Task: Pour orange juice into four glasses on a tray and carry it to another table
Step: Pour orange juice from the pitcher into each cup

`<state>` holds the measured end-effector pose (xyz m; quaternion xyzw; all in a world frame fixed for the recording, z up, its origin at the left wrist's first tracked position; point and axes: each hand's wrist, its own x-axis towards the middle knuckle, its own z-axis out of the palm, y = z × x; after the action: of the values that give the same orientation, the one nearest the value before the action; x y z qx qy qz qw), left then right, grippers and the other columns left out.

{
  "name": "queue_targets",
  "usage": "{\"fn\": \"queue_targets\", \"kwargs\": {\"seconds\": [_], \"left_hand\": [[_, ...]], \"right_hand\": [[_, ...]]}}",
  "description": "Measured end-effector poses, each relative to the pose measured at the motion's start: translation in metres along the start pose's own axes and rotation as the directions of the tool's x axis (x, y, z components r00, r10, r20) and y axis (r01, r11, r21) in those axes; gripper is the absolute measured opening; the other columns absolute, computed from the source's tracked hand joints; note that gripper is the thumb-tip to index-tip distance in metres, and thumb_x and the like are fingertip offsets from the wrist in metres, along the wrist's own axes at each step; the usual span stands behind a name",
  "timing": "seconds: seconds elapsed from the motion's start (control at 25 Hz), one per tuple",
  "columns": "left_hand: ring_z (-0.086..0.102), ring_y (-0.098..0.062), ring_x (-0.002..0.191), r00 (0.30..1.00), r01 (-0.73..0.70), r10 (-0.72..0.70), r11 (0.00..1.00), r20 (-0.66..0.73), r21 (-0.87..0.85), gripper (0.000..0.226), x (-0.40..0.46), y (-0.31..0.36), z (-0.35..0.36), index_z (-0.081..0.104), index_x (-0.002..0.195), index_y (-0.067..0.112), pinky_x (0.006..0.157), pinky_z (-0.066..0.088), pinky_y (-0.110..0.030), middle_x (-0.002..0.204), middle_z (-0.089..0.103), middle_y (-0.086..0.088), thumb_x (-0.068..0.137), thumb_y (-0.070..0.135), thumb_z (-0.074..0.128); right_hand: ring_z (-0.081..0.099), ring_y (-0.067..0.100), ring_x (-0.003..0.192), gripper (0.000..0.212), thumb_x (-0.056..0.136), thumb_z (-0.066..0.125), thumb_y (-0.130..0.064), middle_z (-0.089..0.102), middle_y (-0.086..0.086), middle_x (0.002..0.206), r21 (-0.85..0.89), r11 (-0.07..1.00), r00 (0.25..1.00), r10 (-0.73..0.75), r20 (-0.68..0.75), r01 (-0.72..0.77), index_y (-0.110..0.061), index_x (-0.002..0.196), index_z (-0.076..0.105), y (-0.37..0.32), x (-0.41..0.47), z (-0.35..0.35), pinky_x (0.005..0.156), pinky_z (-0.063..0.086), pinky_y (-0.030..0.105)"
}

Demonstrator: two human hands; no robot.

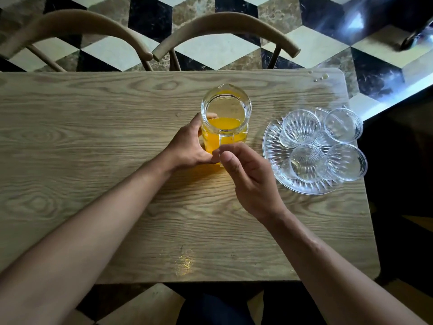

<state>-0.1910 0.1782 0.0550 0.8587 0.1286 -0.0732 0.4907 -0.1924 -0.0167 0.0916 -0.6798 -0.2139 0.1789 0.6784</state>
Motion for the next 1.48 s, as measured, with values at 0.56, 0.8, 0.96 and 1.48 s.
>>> {"fn": "queue_targets", "kwargs": {"seconds": [0.56,0.8,0.96,1.48], "left_hand": [[0.062,0.004,0.089,0.961,0.096,-0.096,0.995,-0.258,-0.014,0.087,-0.022,0.011,0.022,0.058,0.131,0.015,0.072,0.039,0.004,0.102,0.065,0.015,0.057,0.03,0.102],[0.064,0.006,0.087,0.92,0.12,-0.134,0.991,-0.369,-0.059,0.081,-0.043,0.03,0.043,0.057,0.123,0.017,0.073,0.042,0.0,0.106,0.07,0.006,0.058,0.03,0.102],[0.058,0.023,0.082,0.902,0.109,-0.13,0.991,-0.412,-0.075,0.076,-0.059,0.046,0.056,0.057,0.118,0.016,0.071,0.039,0.001,0.099,0.066,0.01,0.059,0.032,0.101],[0.069,-0.017,0.109,0.795,0.124,-0.177,0.984,-0.58,-0.13,0.091,-0.124,0.139,0.155,0.053,0.129,0.022,0.094,0.058,-0.043,0.12,0.071,0.003,0.055,0.052,0.096]], "right_hand": [[0.048,0.012,0.073,0.032,0.104,0.042,-0.025,0.051,0.003,0.075,0.169,0.976,0.969,0.168,-0.181,-0.138,-0.01,0.078,0.051,-0.024,0.003,0.015,0.073,0.041,0.02],[0.046,0.01,0.066,0.026,0.096,0.047,-0.032,0.051,-0.011,0.066,0.284,0.954,0.976,0.15,-0.157,-0.101,-0.02,0.073,0.05,-0.041,-0.002,-0.005,0.068,0.04,0.022],[0.045,0.009,0.063,0.026,0.093,0.047,-0.035,0.051,-0.009,0.065,0.259,0.959,0.981,0.149,-0.124,-0.113,-0.02,0.072,0.051,-0.054,-0.012,-0.02,0.066,0.039,0.02],[0.043,0.01,0.062,0.032,0.09,0.053,-0.032,0.048,-0.008,0.062,0.34,0.935,0.995,0.101,0.009,-0.098,-0.031,0.059,0.057,-0.097,-0.076,-0.124,0.063,0.036,0.024]]}}
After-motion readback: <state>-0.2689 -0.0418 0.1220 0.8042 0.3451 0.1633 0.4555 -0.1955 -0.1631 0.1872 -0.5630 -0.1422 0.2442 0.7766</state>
